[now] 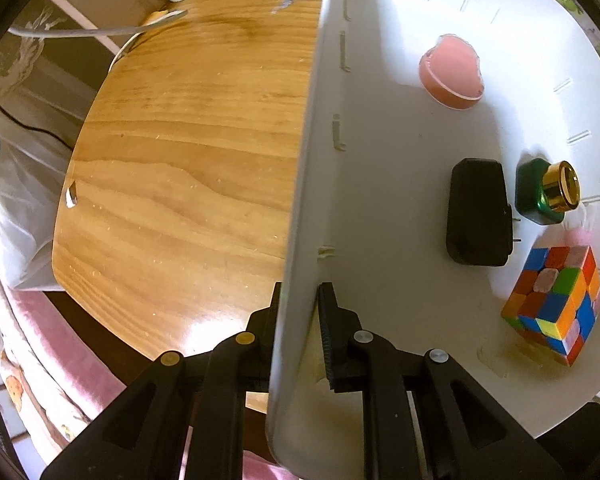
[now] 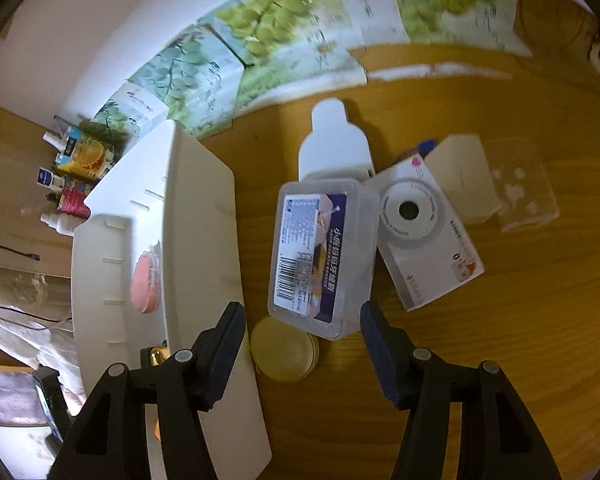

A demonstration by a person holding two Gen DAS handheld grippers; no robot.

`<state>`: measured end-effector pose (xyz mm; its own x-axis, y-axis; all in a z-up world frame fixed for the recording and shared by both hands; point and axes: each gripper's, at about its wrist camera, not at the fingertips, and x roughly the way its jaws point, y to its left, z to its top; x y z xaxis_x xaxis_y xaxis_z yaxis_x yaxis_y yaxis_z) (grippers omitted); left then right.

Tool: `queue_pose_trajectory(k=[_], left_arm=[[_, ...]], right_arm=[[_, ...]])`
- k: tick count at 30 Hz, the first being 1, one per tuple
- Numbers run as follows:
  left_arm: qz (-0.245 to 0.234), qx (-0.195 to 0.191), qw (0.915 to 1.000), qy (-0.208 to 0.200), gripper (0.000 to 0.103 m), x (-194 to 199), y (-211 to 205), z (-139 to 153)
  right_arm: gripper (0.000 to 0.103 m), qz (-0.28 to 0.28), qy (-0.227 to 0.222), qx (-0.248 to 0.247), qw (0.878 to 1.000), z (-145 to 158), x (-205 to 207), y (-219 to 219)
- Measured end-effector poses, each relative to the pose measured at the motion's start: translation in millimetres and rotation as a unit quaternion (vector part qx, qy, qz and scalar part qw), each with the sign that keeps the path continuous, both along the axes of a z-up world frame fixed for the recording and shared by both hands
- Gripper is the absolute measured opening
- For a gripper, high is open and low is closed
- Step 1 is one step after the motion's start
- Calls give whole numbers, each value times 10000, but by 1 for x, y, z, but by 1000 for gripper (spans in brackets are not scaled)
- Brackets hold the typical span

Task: Organize rigid objects
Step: 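Move the right gripper to the clear plastic box and grasp it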

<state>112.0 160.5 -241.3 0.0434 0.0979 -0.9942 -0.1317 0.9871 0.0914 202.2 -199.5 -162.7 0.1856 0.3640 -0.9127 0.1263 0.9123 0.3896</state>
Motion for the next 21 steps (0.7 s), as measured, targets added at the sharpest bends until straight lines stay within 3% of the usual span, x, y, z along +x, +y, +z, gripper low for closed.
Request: queue_pose_trajectory(k=[8,21], left_arm=[[151,112,9998,78,18,0,-6,-1],[268,195,9993,158,18,3,-9,-4]], right_arm=[[60,-34,290,274,9992,-19,7,-8],[60,-1,526,316,9981,-36,17,-10]])
